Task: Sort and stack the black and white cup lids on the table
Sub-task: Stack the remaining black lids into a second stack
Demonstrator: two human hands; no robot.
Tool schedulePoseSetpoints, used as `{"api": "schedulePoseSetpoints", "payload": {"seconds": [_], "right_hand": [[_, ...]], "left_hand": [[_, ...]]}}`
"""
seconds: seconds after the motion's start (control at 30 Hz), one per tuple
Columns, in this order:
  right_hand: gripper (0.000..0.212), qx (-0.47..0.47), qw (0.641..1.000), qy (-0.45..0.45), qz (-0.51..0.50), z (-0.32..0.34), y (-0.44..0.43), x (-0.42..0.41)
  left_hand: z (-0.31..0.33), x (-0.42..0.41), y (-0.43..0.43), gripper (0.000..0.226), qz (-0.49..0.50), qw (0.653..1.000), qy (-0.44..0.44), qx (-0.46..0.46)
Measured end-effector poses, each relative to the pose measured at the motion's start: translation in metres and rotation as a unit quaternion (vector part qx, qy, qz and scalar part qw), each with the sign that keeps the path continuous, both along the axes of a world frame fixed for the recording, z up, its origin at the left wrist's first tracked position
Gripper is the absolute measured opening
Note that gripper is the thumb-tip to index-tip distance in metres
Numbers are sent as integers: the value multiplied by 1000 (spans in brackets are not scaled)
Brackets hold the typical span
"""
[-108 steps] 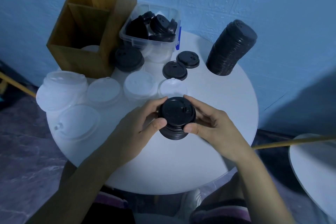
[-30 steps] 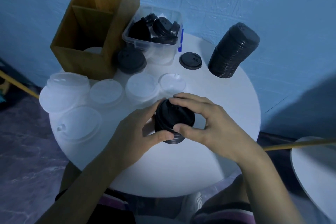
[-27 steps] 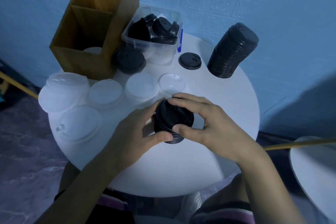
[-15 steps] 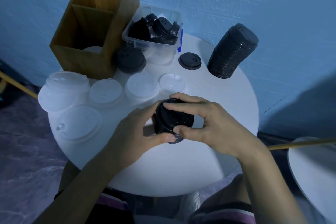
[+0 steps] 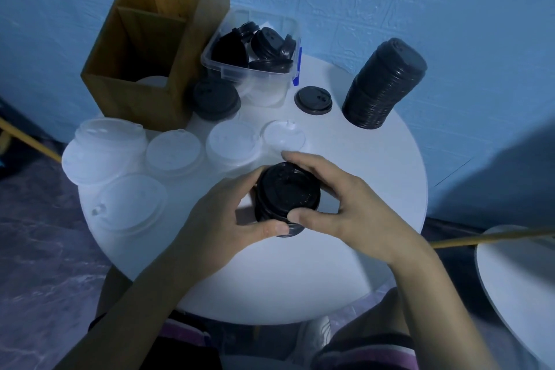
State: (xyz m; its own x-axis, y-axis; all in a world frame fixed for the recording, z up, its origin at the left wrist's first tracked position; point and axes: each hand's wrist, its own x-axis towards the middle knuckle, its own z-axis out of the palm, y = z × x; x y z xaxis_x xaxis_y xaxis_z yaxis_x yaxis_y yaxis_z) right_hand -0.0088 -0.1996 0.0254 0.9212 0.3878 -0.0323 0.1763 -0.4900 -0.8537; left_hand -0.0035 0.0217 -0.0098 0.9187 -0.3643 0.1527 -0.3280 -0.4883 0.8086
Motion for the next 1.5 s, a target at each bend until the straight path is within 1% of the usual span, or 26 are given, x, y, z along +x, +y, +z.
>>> {"api": "schedulePoseSetpoints", "payload": {"seconds": [0.1, 0.3, 0.5, 0.6, 0.67, 0.8, 0.83, 0.9, 0.93, 1.03, 1.1, 1.17, 1.23, 1.33, 1.5], "right_hand": [[70, 51, 998, 22, -32, -9, -1, -4], [73, 88, 994, 34, -54, -21, 0, -3], [61, 123, 989, 8, -80, -29, 5, -5], [56, 152, 983, -5, -99, -34, 12, -10], [55, 168, 979, -11, -111, -37, 17, -13], [55, 172, 977, -23, -127, -38, 21, -15], [55, 173, 977, -19, -124, -37, 21, -14], [56, 176, 978, -15, -115, -35, 21, -10], [57, 174, 978, -14, -110, -34, 21, -8], [61, 158, 984, 2, -80, -33, 20, 0], [65, 142, 988, 23, -55, -31, 14, 4], [64, 130, 990, 37, -27, -30, 7, 7], [60, 130, 991, 39, -10, -28, 5, 9], [56, 126, 991, 35, -11, -31, 5, 11], [56, 129, 990, 52, -2, -30, 4, 10]], "left_hand": [[0, 0, 0, 59, 5, 1000, 5, 1], [-4, 1, 1, 68, 7, 1000, 9, 9], [-9, 2, -1, 57, 19, 1000, 11, 6], [-8, 1, -1, 59, 20, 1000, 0, 13], [-9, 1, -1, 56, 25, 1000, 3, 12], [-7, -1, -1, 56, 18, 1000, 2, -2], [-7, 0, -1, 60, 12, 1000, 11, -19], [-10, 4, 2, 79, 2, 997, 49, -58], [-11, 5, 4, 81, -1, 995, 65, -79], [-16, 8, 7, 66, 3, 990, 82, -112], [-18, 8, 7, 62, 10, 991, 73, -115], [-17, 8, 5, 58, 15, 992, 60, -107], [-19, 7, 5, 56, 19, 994, 50, -98], [-19, 9, 7, 55, 15, 995, 50, -86], [-14, 8, 8, 55, 10, 996, 51, -69]]}}
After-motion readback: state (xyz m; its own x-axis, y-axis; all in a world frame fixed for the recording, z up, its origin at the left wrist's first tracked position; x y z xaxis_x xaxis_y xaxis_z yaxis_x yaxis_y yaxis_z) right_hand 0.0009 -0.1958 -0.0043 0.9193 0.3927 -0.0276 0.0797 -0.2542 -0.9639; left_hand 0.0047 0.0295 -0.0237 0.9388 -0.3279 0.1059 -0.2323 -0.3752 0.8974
